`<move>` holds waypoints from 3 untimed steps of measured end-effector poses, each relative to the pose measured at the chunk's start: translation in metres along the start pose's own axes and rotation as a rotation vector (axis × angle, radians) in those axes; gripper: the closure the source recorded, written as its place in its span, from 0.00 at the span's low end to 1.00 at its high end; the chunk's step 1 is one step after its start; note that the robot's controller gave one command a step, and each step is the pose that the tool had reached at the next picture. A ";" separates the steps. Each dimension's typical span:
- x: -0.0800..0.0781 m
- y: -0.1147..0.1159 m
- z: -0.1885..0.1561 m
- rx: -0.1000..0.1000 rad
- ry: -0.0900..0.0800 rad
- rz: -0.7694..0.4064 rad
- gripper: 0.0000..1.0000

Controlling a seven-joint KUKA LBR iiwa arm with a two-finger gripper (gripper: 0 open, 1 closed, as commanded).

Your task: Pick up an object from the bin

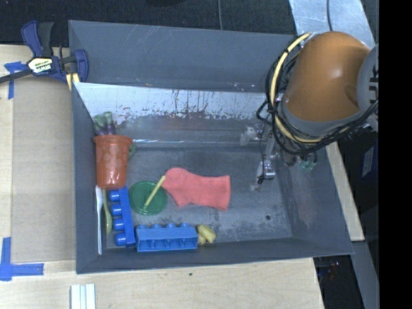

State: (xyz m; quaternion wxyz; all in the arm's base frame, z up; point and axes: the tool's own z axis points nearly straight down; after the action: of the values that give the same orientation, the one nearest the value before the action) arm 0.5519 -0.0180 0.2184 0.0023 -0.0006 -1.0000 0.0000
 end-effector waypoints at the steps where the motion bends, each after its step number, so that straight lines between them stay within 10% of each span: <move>1: -0.001 0.000 -0.005 0.000 -0.007 0.000 0.00; 3: 0.014 0.016 0.052 0.001 -0.005 -0.270 0.00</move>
Offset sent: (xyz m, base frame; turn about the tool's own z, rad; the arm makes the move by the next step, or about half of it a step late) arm -0.0089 0.0131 -0.0581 -0.2947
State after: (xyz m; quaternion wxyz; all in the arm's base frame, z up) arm 0.5380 -0.0017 0.1661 -0.0001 0.1342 -0.9910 0.0000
